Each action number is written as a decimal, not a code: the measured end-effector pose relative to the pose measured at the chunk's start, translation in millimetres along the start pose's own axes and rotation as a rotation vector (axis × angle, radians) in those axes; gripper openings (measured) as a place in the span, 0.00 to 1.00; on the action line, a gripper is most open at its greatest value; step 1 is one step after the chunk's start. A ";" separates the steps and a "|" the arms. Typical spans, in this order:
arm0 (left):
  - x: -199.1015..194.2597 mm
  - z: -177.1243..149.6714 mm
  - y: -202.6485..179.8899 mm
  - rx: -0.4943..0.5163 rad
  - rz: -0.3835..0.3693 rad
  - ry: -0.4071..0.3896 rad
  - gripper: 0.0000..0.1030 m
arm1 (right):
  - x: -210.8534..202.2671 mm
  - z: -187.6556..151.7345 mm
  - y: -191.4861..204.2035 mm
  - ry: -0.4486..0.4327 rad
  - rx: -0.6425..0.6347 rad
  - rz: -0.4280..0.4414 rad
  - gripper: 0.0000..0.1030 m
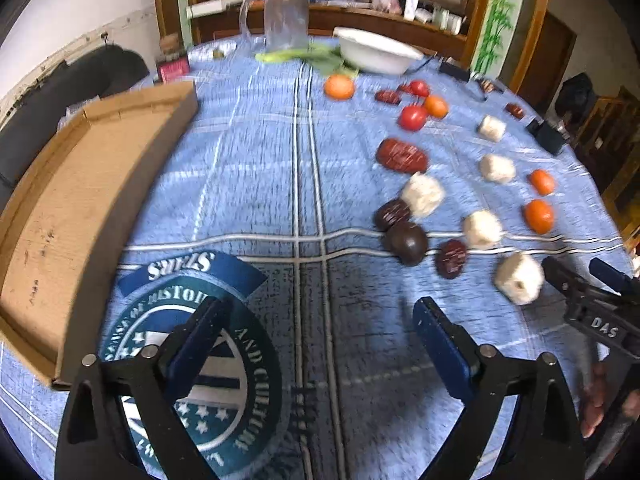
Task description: Organize fruits
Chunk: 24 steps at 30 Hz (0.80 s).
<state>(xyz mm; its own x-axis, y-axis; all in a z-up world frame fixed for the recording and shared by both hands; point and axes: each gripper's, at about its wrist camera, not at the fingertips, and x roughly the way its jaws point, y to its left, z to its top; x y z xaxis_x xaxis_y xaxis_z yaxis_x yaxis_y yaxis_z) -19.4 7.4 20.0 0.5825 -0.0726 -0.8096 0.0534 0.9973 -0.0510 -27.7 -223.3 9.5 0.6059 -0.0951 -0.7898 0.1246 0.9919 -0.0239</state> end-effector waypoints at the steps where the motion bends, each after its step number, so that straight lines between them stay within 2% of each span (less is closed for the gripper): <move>1: -9.4 -0.1 -0.5 0.005 0.008 -0.028 0.92 | -6.3 -0.8 -0.7 -0.022 0.001 -0.003 0.99; 5: -52.4 -3.5 -3.1 0.013 0.013 -0.147 0.92 | -41.3 -6.2 4.1 -0.110 -0.001 0.011 0.99; 12: -105.9 -18.4 -6.8 0.039 0.037 -0.289 0.92 | -86.2 -19.9 14.2 -0.212 -0.001 0.008 1.00; 18: -139.9 -27.2 -0.9 0.027 0.069 -0.389 0.92 | -117.0 -30.8 16.5 -0.289 -0.008 -0.020 1.00; 24: -167.7 -39.2 0.1 0.031 0.083 -0.448 0.92 | -135.8 -39.9 17.0 -0.316 -0.026 -0.026 1.00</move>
<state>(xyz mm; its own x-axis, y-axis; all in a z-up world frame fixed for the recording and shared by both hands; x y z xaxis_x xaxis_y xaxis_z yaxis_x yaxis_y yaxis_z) -148.8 20.2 132.9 0.8788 0.0024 -0.4772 0.0120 0.9996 0.0270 -139.2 -190.2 91.9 0.8174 -0.1383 -0.5592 0.1260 0.9902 -0.0606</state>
